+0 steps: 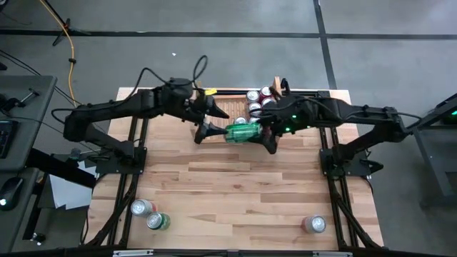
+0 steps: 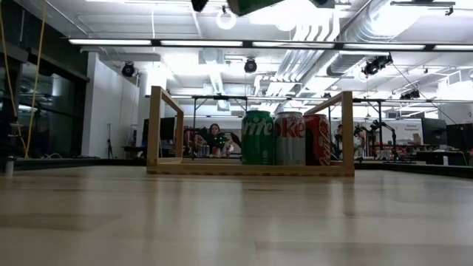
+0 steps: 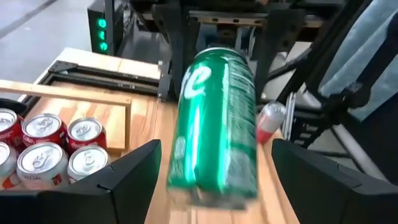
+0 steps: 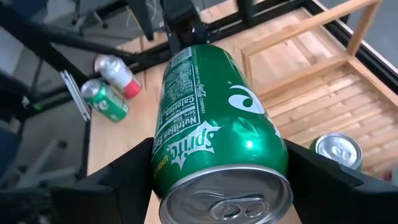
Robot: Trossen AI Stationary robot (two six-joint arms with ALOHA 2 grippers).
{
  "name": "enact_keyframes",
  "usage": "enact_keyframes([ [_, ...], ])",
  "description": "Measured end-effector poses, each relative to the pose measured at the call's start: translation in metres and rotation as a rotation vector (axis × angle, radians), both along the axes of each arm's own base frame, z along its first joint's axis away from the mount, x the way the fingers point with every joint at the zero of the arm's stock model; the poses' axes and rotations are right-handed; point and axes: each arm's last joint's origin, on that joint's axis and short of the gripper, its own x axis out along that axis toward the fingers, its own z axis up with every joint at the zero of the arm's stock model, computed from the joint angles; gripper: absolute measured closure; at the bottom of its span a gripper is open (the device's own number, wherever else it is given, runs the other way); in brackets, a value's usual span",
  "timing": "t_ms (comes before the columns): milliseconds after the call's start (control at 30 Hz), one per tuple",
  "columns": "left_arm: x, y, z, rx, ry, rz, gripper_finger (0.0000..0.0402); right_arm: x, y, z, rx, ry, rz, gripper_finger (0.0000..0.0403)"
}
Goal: Place canned beverage on shelf
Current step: Put the right green soda can on the shelf aligned with the other green soda can on the shelf
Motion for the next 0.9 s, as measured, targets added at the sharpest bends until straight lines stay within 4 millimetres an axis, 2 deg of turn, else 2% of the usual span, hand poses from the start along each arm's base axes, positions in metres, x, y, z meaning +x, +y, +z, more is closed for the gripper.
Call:
enact_keyframes([
  [367, 0.022, -0.004, -0.032, 0.009, 0.155, -0.066, 0.0103, 0.038, -0.003, -0.020, -0.126, 0.096, 0.096, 0.0118],
  [567, 0.029, -0.010, -0.043, 0.037, 0.203, -0.138, 0.0103, 0.045, -0.012, -0.024, -0.114, 0.096, 0.104, 0.0118],
  [900, 0.031, -0.008, -0.046, 0.047, 0.209, -0.145, 0.0103, 0.046, -0.015, -0.024, -0.102, 0.087, 0.105, 0.0118],
])
